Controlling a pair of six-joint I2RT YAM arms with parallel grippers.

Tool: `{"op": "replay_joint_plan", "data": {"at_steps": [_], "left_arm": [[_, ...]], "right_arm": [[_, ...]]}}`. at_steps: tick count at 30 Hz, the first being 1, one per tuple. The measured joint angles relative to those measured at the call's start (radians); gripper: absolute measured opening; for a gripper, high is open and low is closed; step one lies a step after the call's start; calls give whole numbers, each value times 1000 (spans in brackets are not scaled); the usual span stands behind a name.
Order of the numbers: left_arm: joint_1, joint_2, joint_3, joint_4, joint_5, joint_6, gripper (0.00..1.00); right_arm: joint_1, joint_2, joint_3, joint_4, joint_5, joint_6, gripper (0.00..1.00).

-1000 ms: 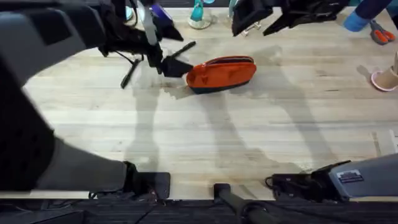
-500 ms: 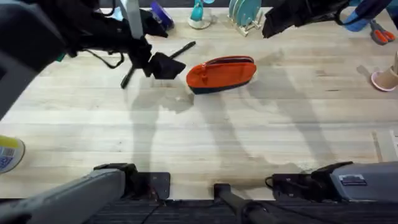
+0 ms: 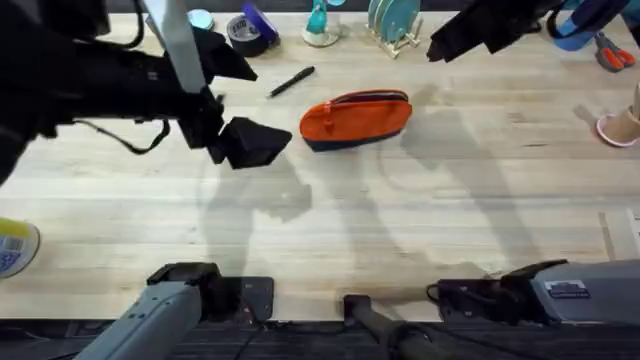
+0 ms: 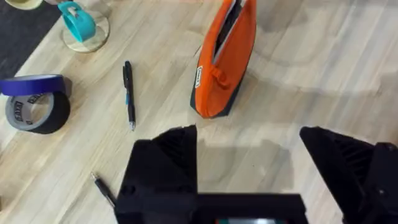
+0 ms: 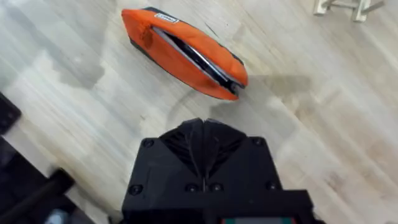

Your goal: Unzip the bag, pick up the pens from the table one at a time and place them inside, then zip the bag closed.

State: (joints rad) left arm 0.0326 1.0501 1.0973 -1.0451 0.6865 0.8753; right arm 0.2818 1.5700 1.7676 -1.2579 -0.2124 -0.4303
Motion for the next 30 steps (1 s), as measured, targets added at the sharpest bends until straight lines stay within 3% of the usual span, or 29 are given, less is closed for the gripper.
{"op": "replay_joint_plan", "data": {"at_steps": [8, 30], "left_arm": [[0, -78, 0, -34, 0, 0, 993], [0, -81, 0, -51, -3, 0, 993]], "right_arm": [[-6, 0, 0, 0, 8, -137, 28], [-6, 0, 0, 0, 11, -630, 28]]}}
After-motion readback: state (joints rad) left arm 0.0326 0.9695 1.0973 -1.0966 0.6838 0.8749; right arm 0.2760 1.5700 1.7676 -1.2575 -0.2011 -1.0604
